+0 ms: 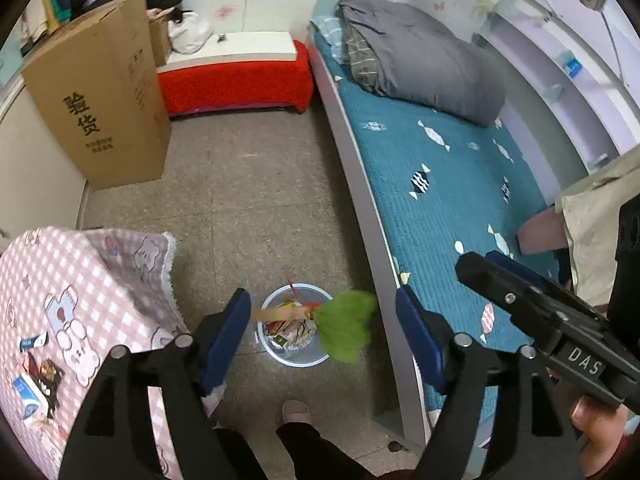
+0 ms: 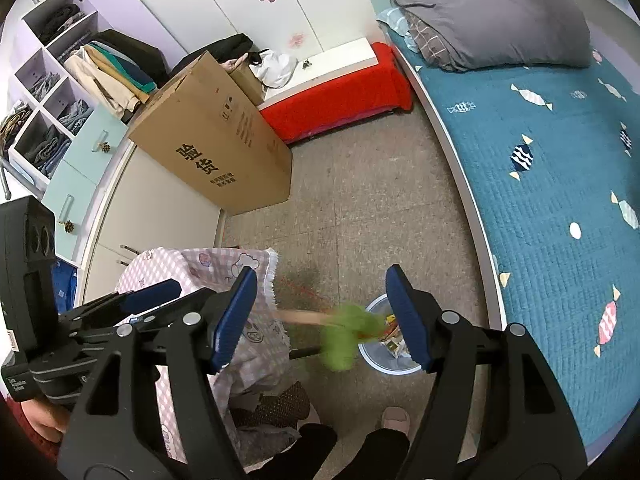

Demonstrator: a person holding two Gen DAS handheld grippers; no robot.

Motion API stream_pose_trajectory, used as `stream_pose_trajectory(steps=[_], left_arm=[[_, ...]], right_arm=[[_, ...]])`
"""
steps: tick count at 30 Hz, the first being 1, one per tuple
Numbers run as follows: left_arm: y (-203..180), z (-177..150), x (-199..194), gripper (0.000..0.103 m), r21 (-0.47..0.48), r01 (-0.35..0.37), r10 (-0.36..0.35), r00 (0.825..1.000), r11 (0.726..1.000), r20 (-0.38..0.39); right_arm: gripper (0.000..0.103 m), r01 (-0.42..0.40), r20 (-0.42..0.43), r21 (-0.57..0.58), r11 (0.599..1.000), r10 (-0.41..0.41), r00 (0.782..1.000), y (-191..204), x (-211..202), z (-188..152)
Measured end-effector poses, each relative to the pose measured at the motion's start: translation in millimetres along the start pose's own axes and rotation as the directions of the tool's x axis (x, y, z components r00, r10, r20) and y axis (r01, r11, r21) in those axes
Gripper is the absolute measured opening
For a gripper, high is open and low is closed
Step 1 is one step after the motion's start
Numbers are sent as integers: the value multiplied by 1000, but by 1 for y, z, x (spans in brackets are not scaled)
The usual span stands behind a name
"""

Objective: Collect trash
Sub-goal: 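Open the left tool to drop the green item into the bucket, then move both open tools back over the table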

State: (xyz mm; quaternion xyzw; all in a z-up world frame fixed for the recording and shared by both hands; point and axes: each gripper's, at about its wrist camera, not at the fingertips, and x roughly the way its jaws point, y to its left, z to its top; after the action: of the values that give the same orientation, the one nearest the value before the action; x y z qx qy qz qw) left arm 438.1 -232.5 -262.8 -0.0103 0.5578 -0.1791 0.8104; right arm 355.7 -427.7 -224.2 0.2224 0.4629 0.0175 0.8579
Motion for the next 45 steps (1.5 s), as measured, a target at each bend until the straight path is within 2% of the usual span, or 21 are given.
stream_pose_trajectory(steps=[9,17,23,31,34,38,39,42,45], left_arm=[[37,-20,-24,73,-66,-17,19,1000,998,24],[86,-35,-55,73,-122,-25,32,998,992,55],[150,-55,-88,73,-147,-56,67,995,988,74],[267,-95,-121,73,-245,-92,115,990,965,82],[315,-114,-126,73,-304,-107,134,988,947,70],[383,-142,-127,73,-409,-117,139,990,905,24],[404,-150,-127,73,-449,-106,125,992,887,14],[442,-166,-125,73,-528,-82,101,995,845,7],[467,-172,-120,73,-569,-75,87,996,819,-6]], right_arm=[[66,-25,-31,-41,999,23,999,31,9,-13],[67,-43,-49,-105,994,38,998,92,18,-30],[67,-75,-76,-128,989,66,995,159,43,-49],[68,-117,-132,-188,975,93,987,255,94,-84],[68,-122,-160,-207,971,89,983,284,115,-101],[68,-114,-199,-228,967,69,978,311,142,-124],[68,-109,-209,-232,967,60,976,315,147,-129],[68,-99,-239,-244,965,39,970,330,166,-141],[68,-86,-263,-275,958,11,965,345,185,-151]])
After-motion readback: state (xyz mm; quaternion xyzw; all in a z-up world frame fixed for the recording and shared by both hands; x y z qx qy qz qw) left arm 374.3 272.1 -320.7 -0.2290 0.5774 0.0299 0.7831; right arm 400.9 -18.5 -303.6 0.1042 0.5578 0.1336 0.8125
